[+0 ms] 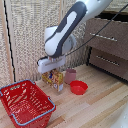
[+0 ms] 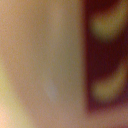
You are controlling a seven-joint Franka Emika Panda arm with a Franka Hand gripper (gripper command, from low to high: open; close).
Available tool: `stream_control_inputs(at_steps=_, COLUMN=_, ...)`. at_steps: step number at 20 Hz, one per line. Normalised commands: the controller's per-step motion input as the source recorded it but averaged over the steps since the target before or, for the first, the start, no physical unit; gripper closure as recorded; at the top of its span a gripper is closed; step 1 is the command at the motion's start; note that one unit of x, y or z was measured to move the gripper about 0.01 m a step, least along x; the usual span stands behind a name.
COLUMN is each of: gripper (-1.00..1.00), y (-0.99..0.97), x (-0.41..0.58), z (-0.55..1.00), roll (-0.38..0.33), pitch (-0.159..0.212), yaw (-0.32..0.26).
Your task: Meticulously direct the gripper system near the nourishment stick. Grapple the nourishment stick firmly with the gripper system. Progress with the gripper system grasping the stick toward the storage box. Tenderly permit the nourishment stick to descend into the box.
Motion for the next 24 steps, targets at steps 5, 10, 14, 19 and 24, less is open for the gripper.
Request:
stream_control_inputs(at_steps=5, gripper=1.00, y=0.04, x=0.318, z=0.94, roll=0.000, pitch=0.127, yaw=-0.003)
stream_control_inputs(at_steps=10, gripper=1.00, y=0.34, x=0.077, z=0.85, roll=0.009, pitch=0.111, yaw=-0.015)
stream_control_inputs(at_steps=14, gripper=1.00, y=0.48, x=-0.270, z=0.65, roll=0.087, pitch=0.014, yaw=-0.038)
stream_control_inputs(at_steps=19, gripper=1.00, y=0.53, x=-0.403, z=0.62, roll=0.068, pitch=0.000, yaw=-0.036)
stream_control_inputs(at_steps=24, gripper=1.00, y=0.67, x=-0.413, z=0.36, roll=0.001, pitch=0.008, yaw=-0.032)
